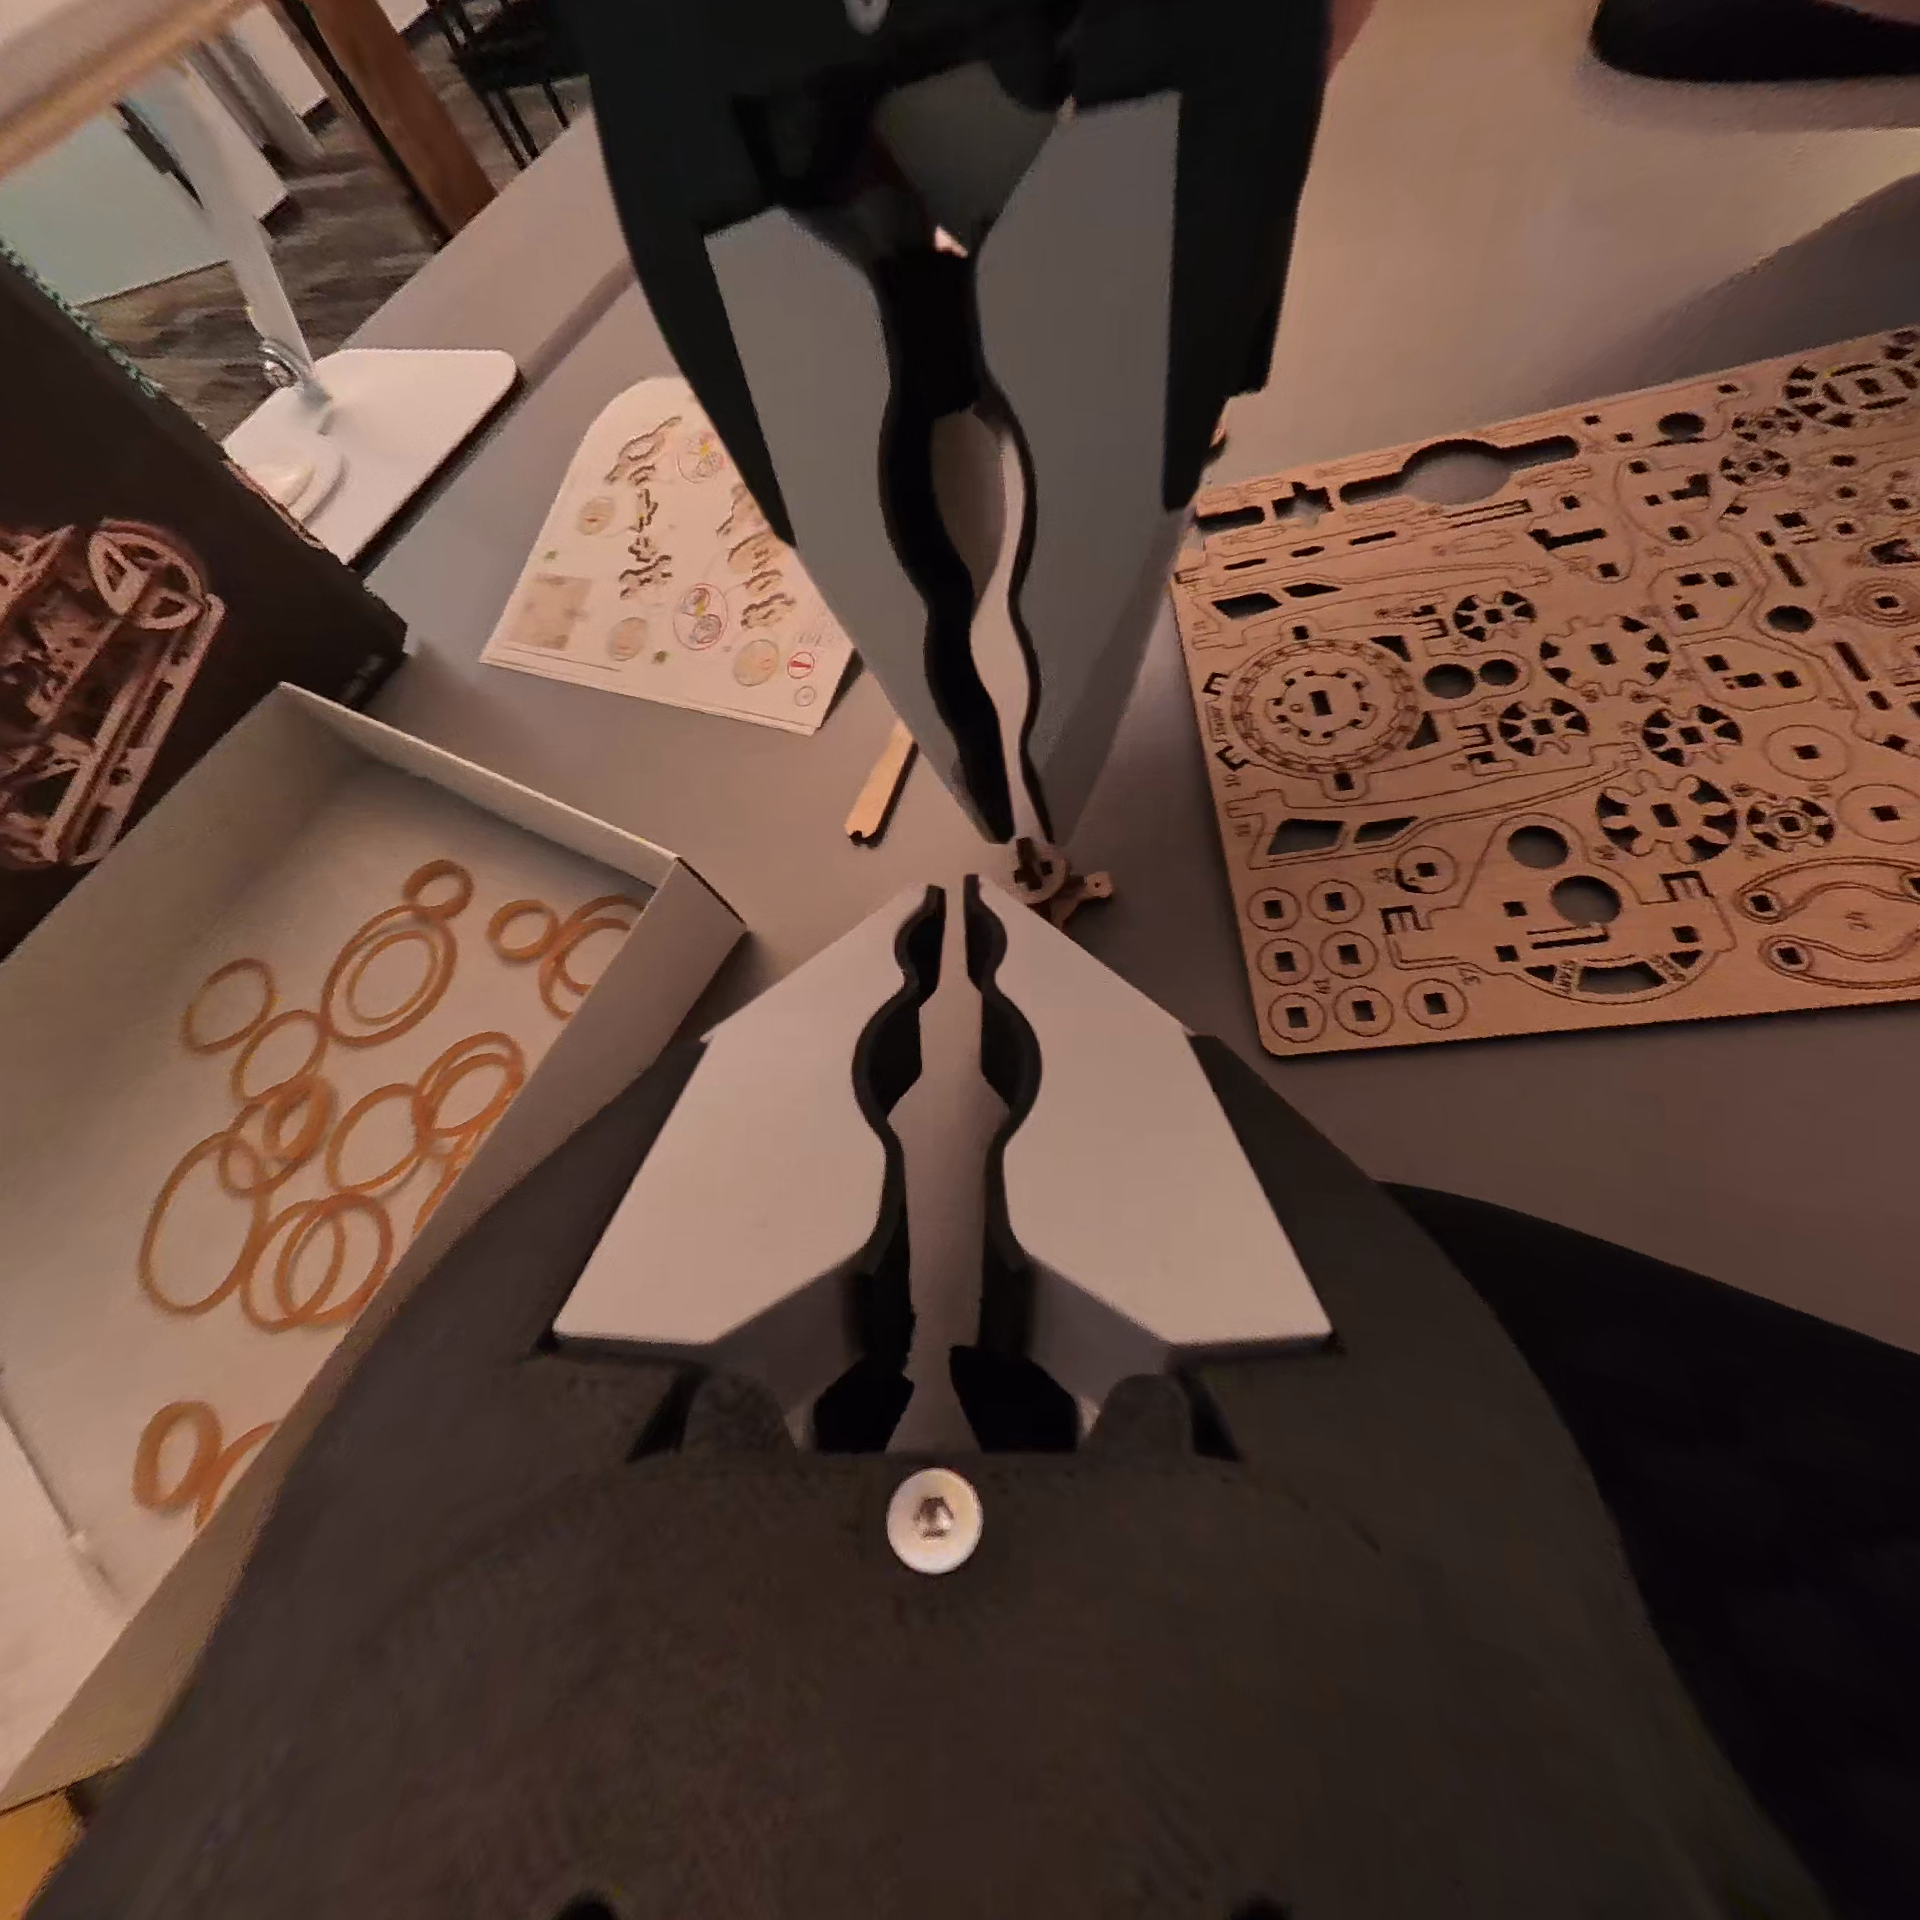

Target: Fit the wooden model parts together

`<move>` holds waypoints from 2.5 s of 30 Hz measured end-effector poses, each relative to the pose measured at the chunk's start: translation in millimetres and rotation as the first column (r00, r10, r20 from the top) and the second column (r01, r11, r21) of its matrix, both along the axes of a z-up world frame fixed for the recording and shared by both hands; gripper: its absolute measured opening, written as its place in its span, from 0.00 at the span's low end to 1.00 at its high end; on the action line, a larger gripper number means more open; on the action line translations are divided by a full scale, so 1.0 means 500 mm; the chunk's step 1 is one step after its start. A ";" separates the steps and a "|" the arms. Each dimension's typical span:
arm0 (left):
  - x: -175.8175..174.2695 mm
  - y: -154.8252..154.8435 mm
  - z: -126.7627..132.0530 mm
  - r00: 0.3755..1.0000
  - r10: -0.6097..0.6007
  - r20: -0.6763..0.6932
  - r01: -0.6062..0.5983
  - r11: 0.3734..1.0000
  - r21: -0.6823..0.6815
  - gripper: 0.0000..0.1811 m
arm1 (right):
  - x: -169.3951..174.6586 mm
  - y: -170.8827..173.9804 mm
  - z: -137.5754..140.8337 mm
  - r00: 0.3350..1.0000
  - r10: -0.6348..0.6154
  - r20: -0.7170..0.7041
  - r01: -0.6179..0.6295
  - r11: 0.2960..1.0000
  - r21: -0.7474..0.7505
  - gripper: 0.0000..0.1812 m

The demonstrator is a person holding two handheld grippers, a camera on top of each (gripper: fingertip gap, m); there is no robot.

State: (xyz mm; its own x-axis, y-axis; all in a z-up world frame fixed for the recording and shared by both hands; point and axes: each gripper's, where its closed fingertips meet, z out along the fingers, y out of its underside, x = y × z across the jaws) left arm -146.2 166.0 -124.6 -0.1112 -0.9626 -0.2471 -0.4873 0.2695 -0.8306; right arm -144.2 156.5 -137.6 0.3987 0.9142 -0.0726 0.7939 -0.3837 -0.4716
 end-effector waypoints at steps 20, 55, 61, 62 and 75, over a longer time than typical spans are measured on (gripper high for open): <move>0.010 -0.026 -0.031 0.993 -0.104 -0.062 0.109 0.991 0.076 0.03 | -0.006 -0.001 -0.006 0.956 0.079 -0.283 -0.072 0.997 0.036 0.05; 0.012 -0.036 -0.033 0.987 -0.140 -0.073 0.144 0.988 0.050 0.00 | -0.002 -0.013 -0.014 0.973 0.118 -0.200 -0.110 0.993 0.049 0.03; 0.012 -0.036 -0.033 0.988 -0.131 -0.082 0.135 0.990 0.045 0.00 | -0.001 -0.013 -0.014 0.971 0.127 -0.201 -0.117 0.991 0.059 0.04; 0.012 -0.036 -0.033 0.988 -0.130 -0.083 0.134 0.990 0.048 0.00 | -0.002 -0.013 -0.014 0.972 0.131 -0.193 -0.120 0.991 0.066 0.04; 0.012 -0.035 -0.035 0.988 -0.121 -0.092 0.124 0.992 0.027 0.01 | -0.002 -0.012 -0.015 0.966 0.147 -0.211 -0.131 0.988 0.086 0.04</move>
